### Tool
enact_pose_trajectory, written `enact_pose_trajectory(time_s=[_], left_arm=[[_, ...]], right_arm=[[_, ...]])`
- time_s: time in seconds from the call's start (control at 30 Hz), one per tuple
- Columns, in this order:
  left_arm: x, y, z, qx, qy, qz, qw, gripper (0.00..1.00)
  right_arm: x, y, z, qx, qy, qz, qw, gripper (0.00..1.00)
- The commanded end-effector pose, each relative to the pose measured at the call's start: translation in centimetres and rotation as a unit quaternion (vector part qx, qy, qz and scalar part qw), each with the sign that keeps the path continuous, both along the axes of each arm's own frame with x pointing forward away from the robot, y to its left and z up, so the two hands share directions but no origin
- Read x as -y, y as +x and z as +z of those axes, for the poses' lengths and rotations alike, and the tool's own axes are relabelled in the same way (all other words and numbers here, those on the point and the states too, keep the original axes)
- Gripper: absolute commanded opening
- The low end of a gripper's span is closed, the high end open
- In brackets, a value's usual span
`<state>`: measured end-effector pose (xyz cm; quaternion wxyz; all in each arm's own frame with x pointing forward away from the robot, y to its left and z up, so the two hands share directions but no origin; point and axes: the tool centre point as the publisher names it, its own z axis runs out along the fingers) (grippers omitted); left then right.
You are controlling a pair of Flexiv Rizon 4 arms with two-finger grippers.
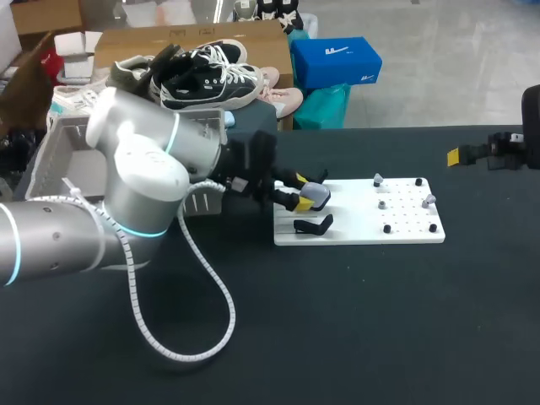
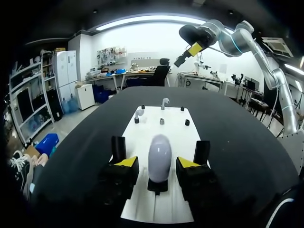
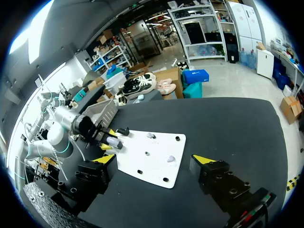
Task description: Pick up each earbud case from the left stands, insert the matching earbuds, close the lid, and place the case in the box.
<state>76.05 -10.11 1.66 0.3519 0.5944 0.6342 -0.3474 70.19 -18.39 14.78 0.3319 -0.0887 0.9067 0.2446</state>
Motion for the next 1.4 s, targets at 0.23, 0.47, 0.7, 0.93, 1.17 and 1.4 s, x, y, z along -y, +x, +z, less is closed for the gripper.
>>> enact_pose_trajectory(time_s=[0.23, 0.47, 0.7, 0.93, 1.17, 1.4], left_arm=[[0.21, 0.32, -0.15, -0.003, 0.001, -0.008, 1.000, 0.47], [0.17, 0.18, -0.24, -0.004, 0.002, -0.009, 1.000, 0.48], [0.03, 0.12, -0.24, -0.004, 0.003, -0.010, 1.000, 0.47], [-0.11, 0.09, -0.45, -0.005, 0.006, -0.009, 1.000, 0.40], [-0.18, 0.11, -0.50, -0.005, 0.006, -0.008, 1.000, 0.40], [-0.17, 0.14, -0.34, -0.004, 0.003, -0.011, 1.000, 0.37]], right_arm=[[0.06, -0.05, 0.05, 0.000, 0.000, 0.000, 1.000, 1.00], [0.06, -0.05, 0.05, 0.000, 0.000, 0.000, 1.000, 1.00], [0.06, -0.05, 0.05, 0.000, 0.000, 0.000, 1.000, 1.00], [0.06, -0.05, 0.05, 0.000, 0.000, 0.000, 1.000, 1.00], [0.06, -0.05, 0.05, 0.000, 0.000, 0.000, 1.000, 1.00], [0.06, -0.05, 0.05, 0.000, 0.000, 0.000, 1.000, 1.00]])
